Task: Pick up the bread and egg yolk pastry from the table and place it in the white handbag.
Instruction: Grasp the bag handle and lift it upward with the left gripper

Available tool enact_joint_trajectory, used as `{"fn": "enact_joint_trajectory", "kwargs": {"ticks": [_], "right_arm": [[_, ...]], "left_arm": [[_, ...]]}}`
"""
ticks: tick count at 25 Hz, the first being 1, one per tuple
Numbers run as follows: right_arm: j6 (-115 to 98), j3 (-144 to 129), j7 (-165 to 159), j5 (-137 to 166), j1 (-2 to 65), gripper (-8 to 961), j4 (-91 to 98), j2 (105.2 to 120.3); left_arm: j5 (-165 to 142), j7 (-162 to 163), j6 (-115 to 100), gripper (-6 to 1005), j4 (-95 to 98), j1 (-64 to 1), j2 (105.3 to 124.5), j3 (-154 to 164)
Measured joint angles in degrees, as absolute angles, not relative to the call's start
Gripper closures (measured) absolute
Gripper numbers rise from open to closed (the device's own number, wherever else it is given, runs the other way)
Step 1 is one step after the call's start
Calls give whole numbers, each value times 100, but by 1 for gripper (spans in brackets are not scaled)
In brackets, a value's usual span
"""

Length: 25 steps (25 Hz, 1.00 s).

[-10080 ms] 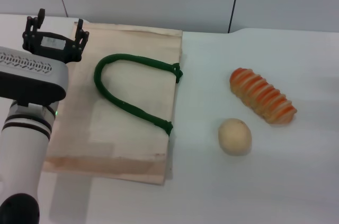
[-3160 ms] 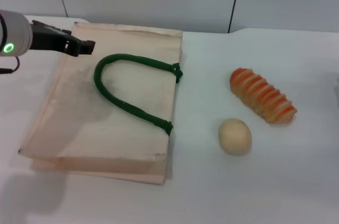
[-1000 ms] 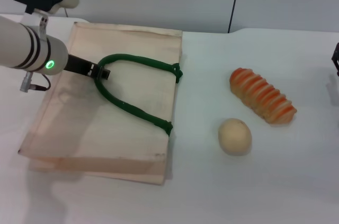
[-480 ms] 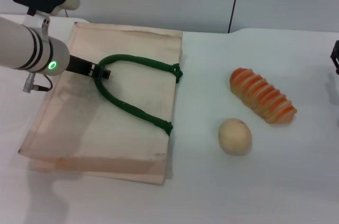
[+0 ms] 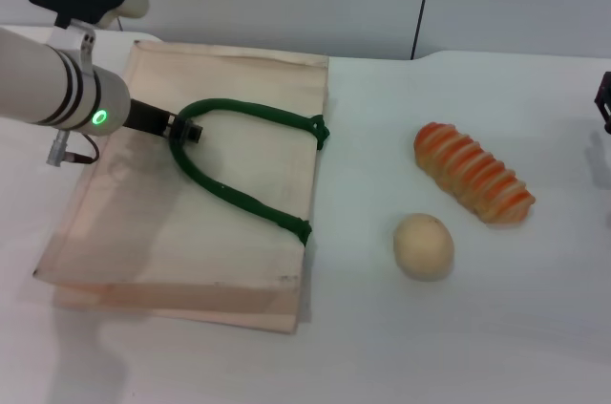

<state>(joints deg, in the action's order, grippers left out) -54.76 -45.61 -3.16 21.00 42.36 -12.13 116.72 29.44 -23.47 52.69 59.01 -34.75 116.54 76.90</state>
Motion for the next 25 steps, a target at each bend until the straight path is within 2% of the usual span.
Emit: {"fn": "enact_joint_trajectory", "kwargs": {"ticks": [8, 17, 25], "right_arm": [[-5476, -4561, -316, 2100, 4236, 312, -1213, 11672], [-5476, -4561, -316, 2100, 4203, 312, -1203, 11672], [-5476, -4561, -316, 2100, 4195, 312, -1204, 11663]], "left_arm": [[3067, -2327, 5166, 517, 5702, -3545, 11654, 7836], [3090, -2310, 5127, 602, 5660, -3513, 11654, 7950], [3094, -2351, 5125, 761, 5857, -3439, 11642, 8065]]}}
